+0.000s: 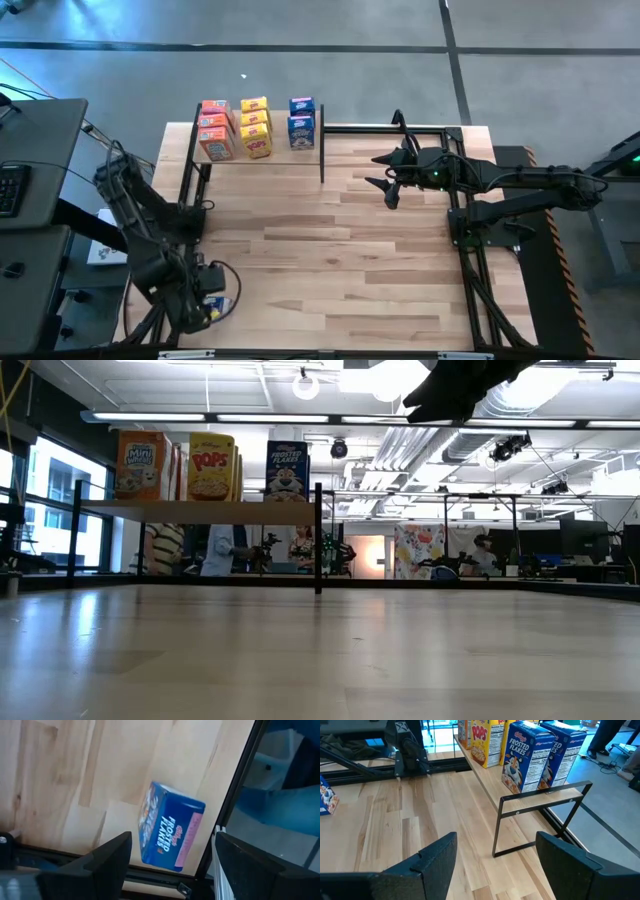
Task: Stack cereal on shelf
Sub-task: Put the blue cereal box on the shelf aligned with the other blue cereal boxes
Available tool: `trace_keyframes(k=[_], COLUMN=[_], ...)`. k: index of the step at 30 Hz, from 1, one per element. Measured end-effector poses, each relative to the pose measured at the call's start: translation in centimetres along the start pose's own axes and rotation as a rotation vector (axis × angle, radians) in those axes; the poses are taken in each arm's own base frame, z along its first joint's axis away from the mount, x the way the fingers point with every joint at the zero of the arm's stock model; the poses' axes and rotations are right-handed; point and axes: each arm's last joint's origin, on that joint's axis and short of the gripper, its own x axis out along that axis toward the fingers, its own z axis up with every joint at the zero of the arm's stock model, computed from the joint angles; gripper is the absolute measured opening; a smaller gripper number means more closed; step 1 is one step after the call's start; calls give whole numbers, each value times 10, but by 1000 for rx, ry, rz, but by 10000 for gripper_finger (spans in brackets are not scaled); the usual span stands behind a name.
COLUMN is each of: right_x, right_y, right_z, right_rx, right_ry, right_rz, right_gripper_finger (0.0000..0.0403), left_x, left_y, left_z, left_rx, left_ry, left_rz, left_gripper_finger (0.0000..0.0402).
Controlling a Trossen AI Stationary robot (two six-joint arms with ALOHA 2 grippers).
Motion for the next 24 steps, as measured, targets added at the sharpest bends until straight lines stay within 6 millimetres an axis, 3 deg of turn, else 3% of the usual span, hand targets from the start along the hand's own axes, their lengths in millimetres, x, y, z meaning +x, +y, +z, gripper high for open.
trace_keyframes(k=[7,24], right_x=[0,0], right_y=[0,0], right_z=[0,0], right_rx=[0,-1], right_ry=[0,3], right_rz=[0,0], right_gripper_finger=[264,264], left_x=[17,45], left_y=[-16,-29], left_z=[-9,-14], left_rx=[33,58], left_ry=[11,-8], left_rz=[12,116], left_gripper_finger=[279,279])
